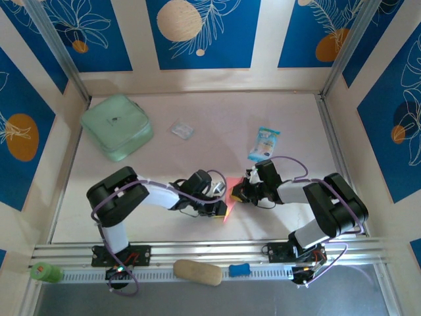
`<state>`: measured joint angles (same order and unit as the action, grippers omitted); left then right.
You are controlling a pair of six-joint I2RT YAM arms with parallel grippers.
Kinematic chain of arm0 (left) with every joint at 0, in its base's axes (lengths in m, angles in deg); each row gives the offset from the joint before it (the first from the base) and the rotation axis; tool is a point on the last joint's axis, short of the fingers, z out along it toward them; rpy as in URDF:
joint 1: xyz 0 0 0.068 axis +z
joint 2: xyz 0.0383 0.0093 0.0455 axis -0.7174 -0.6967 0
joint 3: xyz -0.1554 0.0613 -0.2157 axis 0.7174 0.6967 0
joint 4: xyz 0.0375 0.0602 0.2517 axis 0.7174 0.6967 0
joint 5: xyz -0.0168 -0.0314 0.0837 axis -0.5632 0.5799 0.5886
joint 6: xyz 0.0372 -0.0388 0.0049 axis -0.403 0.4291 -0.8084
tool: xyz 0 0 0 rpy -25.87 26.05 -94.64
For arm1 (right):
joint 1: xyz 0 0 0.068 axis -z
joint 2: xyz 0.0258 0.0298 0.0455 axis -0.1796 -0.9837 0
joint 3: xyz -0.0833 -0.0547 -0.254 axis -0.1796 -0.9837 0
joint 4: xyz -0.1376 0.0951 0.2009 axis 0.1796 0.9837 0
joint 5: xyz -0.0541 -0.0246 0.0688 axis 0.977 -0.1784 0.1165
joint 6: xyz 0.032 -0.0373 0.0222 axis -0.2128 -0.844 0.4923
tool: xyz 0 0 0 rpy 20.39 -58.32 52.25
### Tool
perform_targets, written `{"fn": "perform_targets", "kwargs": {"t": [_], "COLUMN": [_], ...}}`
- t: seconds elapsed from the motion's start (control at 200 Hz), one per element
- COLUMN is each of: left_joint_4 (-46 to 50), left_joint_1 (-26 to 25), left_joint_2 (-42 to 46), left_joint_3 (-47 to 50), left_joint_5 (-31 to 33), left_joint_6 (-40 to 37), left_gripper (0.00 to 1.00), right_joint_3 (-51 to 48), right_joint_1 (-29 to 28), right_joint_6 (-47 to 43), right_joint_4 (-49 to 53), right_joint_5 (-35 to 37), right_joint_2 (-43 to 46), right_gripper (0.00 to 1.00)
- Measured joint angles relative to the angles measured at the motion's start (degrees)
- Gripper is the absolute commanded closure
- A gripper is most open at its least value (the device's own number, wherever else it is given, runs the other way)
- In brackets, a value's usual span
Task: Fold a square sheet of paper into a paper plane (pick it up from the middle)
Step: Perform the fifth fold on the wing at the bottom-center of the table.
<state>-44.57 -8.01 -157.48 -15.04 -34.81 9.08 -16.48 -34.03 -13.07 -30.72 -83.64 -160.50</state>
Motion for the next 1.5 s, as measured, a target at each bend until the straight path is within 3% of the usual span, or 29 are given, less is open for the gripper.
{"fn": "perform_targets", "kwargs": {"t": [0.06, 0.295, 0.395, 0.53, 0.605, 0.845, 0.885, 0.995, 1.5], "left_joint_4": [0.44, 0.83, 0.92, 2.23, 2.95, 4.52, 4.83, 5.68, 8.74], "left_joint_1": [-0.04, -0.07, -0.07, -0.48, -0.79, -1.05, -1.16, -1.33, -2.6], "left_joint_2": [0.02, 0.17, 0.24, 0.76, 0.98, 1.57, 1.73, 1.95, 2.82], "left_joint_3": [0.24, 0.39, 0.39, 0.39, 0.44, 0.52, 0.52, 0.52, 0.44], "left_joint_5": [0.07, 0.09, 0.04, -0.2, -0.17, -0.17, -0.17, -0.15, 0.24], "left_joint_6": [-0.52, -1.14, -1.2, -1.62, -1.97, -3.54, -3.78, -4.37, -7.39], "left_gripper": [1.0, 1.0, 0.92, 0.93, 1.0, 1.0, 0.95, 1.0, 1.0], "right_joint_3": [0.0, 0.0, 0.0, 0.0, 0.0, 0.0, 0.0, 0.0, 0.0], "right_joint_1": [-0.02, -0.66, -0.76, -0.98, -1.09, -1.14, -1.14, -1.25, -1.84], "right_joint_6": [0.2, 1.29, 1.68, 1.95, 2.19, 2.93, 2.97, 3.19, 4.28], "right_joint_4": [0.04, 0.09, 0.11, 0.31, 0.33, 0.31, 0.31, 0.28, 0.52], "right_joint_5": [0.11, 1.27, 1.55, 2.16, 2.38, 2.49, 2.54, 2.62, 3.98], "right_joint_2": [0.02, 0.33, 0.42, 0.66, 0.68, 0.7, 0.7, 0.7, 1.18], "right_gripper": [0.97, 0.97, 0.97, 0.97, 0.97, 0.97, 0.97, 0.97, 0.97]}}
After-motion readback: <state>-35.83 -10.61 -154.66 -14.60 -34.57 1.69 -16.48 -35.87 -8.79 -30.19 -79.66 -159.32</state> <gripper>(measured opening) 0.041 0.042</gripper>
